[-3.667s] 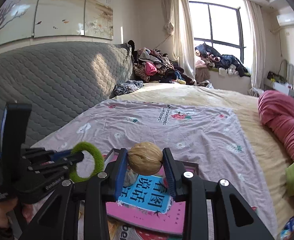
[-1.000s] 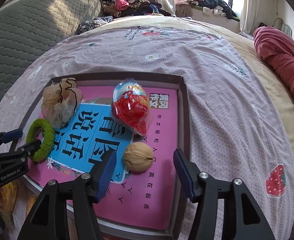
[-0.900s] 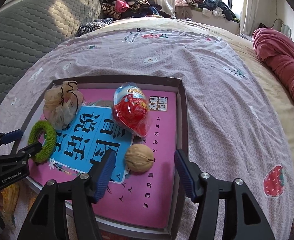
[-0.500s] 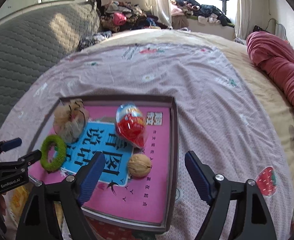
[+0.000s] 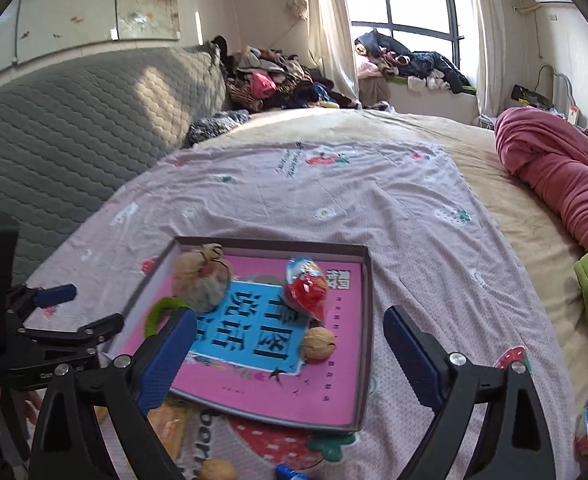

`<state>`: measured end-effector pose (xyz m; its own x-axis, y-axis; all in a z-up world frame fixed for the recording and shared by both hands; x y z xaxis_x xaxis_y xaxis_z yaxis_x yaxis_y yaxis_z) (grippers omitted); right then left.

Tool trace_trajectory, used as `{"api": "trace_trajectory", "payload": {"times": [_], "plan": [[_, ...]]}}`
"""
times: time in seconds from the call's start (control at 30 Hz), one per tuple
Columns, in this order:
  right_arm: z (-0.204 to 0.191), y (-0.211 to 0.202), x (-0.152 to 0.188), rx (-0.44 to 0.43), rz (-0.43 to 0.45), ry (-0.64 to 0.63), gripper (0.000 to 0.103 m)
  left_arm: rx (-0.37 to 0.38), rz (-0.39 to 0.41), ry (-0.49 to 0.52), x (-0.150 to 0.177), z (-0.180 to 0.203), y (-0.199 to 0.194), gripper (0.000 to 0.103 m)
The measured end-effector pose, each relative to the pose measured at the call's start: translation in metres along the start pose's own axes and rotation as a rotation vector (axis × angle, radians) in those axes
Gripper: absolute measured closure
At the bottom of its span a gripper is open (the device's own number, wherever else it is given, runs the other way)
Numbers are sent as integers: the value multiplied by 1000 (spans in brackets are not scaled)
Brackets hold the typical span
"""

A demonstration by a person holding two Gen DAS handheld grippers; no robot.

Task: Organize objects
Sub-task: 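Withdraw both tools from the tray back toward the remaining snacks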

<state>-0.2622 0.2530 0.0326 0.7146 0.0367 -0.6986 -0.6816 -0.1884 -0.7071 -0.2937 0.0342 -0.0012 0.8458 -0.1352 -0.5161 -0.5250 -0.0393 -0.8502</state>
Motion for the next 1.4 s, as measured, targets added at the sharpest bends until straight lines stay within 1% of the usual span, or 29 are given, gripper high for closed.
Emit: {"api": "trace_trajectory", "payload": {"times": [0.13, 0.17, 0.3, 0.57, 0.8, 1.07, 1.23, 1.4], "plan": [[-10, -26, 1, 10, 40, -13, 4, 11, 25, -13, 3, -7, -17, 5], [-13, -33, 1, 11, 52, -24, 4, 11, 30, -17, 4, -10, -22, 1], [-25, -59, 10, 19, 77, -59, 3, 26, 52, -38, 10, -19, -44, 1], [-37, -92, 34, 28, 54, -75, 3, 42, 89, -49, 27, -27, -90, 1], [-54, -124, 43, 48, 61, -116, 3, 40, 114, -48, 48, -34, -126, 1], [-74, -152, 53, 57, 63, -157, 3, 36, 127, -53, 70, -46, -153, 1], [-81, -167, 58, 74, 73, -167, 3, 30, 122, -49, 83, -49, -160, 1], [-85, -175, 65, 85, 64, -173, 3, 31, 113, -47, 98, -49, -163, 1]]}}
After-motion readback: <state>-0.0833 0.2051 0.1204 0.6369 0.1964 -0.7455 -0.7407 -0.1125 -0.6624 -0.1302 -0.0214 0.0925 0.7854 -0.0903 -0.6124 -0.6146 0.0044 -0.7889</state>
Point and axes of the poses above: each gripper's, at about its wrist camera, not at the fingertips, and y roughly the way its jaws point, z to its right, x to its underside, the point moved 6 cm from there along y, roughly the way its jaws point, and after that the axes turned 8 degrees about -z, right-handed, at the moved point
